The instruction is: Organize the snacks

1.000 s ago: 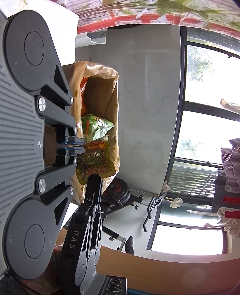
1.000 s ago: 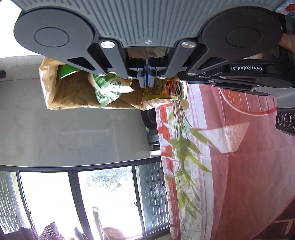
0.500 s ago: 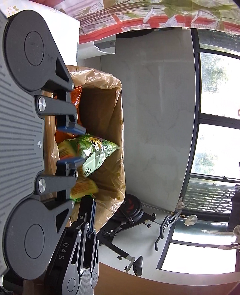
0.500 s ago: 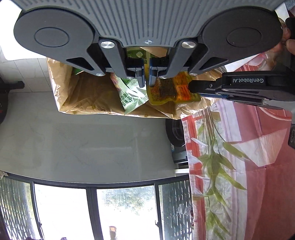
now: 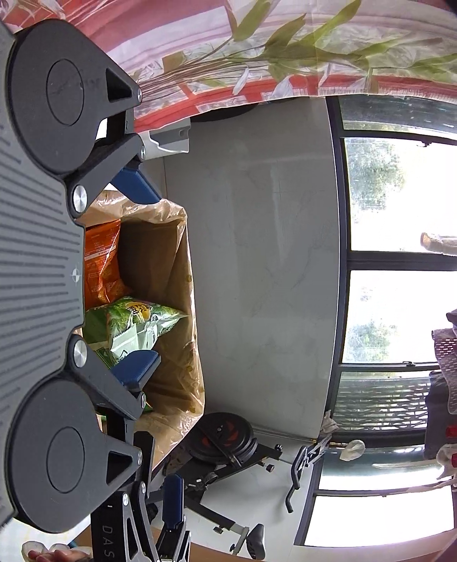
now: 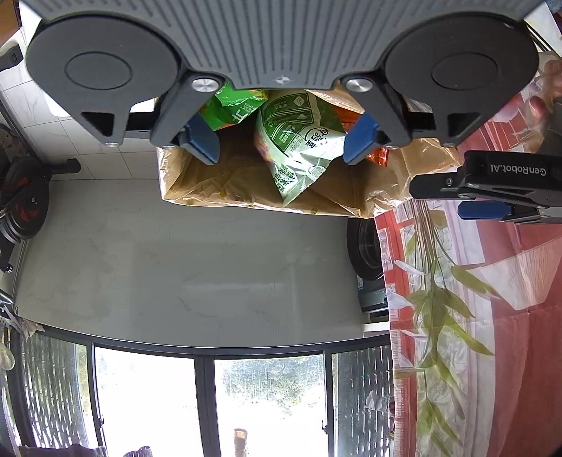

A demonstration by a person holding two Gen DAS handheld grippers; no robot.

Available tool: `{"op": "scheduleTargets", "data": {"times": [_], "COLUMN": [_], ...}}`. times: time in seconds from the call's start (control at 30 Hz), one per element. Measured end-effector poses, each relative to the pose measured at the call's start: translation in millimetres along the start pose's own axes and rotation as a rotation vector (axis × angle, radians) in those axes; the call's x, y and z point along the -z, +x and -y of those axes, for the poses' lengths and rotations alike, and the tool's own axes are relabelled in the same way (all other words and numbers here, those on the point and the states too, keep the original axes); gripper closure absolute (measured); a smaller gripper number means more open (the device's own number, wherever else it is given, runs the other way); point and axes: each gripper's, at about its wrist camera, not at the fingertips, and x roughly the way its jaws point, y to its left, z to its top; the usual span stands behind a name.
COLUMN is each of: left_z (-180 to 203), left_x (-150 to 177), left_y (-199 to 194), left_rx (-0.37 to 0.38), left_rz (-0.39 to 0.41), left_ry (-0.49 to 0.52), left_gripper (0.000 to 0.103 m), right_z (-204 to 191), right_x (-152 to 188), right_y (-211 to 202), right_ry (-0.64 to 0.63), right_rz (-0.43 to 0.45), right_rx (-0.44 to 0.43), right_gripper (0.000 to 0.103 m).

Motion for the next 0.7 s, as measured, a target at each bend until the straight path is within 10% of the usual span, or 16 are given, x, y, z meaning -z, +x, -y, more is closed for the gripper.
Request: {"op": "scheduleTargets", "data": {"times": [0.7], "left_z": [18], "left_x": [-29], "left_y": [-116], "left_rx": [-0.124], "left_rz": [0.109], "left_ry": [0.012], "left_gripper": [0.008], "right_z": [-5], "right_x": [-18], "right_y": [-100], "right_ry": [0.065], "right_rz": [0.109], "right_rx": [0.139], "right_gripper": [0.0]}}
